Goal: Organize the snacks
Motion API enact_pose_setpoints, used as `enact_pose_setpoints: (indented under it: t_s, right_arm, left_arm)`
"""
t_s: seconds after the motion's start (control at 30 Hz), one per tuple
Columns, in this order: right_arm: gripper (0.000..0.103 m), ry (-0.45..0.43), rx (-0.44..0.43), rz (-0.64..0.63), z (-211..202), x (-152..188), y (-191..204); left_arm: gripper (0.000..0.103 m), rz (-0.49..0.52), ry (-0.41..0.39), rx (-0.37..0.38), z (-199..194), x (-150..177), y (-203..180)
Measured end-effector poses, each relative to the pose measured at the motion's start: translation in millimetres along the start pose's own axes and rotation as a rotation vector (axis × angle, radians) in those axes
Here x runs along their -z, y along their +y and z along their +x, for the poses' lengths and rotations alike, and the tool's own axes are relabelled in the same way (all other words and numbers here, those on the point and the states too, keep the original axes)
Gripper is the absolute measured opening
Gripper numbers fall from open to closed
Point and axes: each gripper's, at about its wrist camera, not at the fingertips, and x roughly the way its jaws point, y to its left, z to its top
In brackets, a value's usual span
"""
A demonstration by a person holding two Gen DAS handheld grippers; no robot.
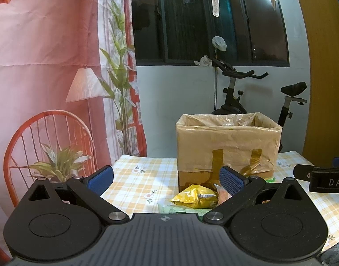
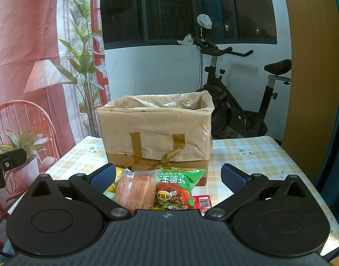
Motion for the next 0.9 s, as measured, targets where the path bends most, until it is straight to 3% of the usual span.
enact_pose_setpoints:
  t_s: [0.9]
  right_arm:
    - [0.103,0.002,0.001,0.004,1.1,0.5,-2.0]
  left_arm:
    - [0.102,0.003,-0.003,0.005,0.2,0.8,-2.3]
